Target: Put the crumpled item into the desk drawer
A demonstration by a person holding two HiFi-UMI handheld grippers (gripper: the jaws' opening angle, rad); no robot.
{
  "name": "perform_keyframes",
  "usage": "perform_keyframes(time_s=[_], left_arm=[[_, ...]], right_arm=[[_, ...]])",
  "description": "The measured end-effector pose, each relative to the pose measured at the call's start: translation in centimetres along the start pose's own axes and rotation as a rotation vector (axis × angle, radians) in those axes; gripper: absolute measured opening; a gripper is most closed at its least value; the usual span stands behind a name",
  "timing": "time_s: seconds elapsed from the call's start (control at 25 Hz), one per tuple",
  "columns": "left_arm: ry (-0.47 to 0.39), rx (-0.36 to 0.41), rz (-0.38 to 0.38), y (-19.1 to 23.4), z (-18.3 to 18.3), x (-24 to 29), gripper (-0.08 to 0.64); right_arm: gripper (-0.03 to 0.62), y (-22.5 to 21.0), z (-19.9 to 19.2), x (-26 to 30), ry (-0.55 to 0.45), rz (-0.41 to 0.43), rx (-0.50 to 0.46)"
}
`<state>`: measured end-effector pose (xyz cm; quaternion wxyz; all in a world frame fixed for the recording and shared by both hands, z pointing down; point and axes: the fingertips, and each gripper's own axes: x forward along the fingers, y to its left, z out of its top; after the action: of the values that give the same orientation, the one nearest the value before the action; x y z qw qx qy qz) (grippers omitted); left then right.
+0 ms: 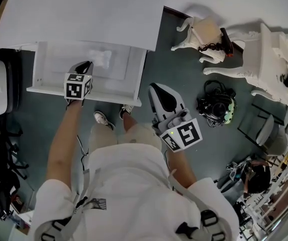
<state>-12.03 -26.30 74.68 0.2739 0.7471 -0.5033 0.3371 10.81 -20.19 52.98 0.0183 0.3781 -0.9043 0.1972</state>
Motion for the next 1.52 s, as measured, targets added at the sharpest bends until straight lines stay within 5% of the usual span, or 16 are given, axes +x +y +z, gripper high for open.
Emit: perform_keyframes(time_s=[0.92,1.52], left_arm=[[0.156,-0.058,-0.057,-0.4,-1.1,7.1,0.043],[0.186,0.043,0.013,0.1,-1.4,8.1,0.055]], right_arm=[[0.011,-2.1,-0.8,-0.6,0.021,-0.055,0.017],[0.011,-2.6,-0.9,-1.2,0.011,-0.097,0.028]])
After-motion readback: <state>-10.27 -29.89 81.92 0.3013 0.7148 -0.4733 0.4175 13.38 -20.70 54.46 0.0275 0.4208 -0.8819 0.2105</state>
